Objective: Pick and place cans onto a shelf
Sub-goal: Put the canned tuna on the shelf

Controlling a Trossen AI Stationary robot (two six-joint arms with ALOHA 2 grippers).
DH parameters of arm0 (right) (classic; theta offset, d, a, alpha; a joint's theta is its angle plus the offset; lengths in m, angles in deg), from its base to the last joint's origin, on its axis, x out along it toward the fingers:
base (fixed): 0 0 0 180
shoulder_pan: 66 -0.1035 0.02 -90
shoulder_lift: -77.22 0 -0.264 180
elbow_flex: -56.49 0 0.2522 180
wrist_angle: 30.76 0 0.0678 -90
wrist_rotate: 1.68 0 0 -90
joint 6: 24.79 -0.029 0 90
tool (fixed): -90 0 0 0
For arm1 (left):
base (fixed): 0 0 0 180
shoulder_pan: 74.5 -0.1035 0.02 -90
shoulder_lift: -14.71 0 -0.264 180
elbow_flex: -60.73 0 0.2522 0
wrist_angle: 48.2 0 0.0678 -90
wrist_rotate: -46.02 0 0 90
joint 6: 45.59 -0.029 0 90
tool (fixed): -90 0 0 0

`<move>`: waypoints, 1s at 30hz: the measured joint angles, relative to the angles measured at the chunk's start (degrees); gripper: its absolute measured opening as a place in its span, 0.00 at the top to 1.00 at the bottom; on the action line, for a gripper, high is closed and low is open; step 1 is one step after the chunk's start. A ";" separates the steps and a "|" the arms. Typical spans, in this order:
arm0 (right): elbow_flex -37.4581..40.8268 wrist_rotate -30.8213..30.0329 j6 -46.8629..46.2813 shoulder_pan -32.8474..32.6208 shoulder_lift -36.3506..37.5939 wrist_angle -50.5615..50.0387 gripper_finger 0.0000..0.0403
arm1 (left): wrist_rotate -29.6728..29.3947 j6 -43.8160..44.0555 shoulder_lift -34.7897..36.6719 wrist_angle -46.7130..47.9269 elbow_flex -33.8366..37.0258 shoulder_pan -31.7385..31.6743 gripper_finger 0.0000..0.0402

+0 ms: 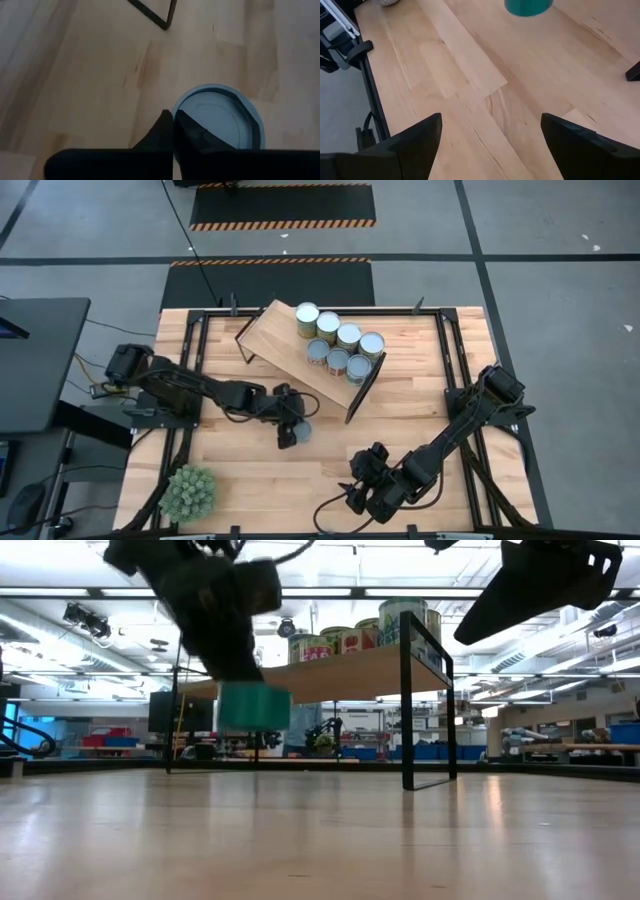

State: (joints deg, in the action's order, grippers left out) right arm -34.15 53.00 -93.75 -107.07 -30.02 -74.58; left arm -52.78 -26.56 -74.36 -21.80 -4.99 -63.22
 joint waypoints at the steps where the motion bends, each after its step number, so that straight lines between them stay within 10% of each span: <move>1: 0.00 -0.11 0.11 -0.10 0.00 -0.03 0.14 | 0.51 0.41 0.78 1.02 -0.24 -0.13 0.99; 17: -0.01 -2.88 1.67 -0.60 -0.02 0.51 0.14 | 0.88 3.51 10.03 30.19 -17.50 -6.82 0.99; 30: 0.00 -4.17 1.97 -0.82 -0.02 2.71 0.14 | -1.88 -3.00 10.06 35.07 -22.08 -22.60 0.99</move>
State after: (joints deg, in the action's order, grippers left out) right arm -34.15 48.84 -91.78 -107.89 -30.04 -71.88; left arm -54.66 -29.56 -64.29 13.26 -27.07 -85.82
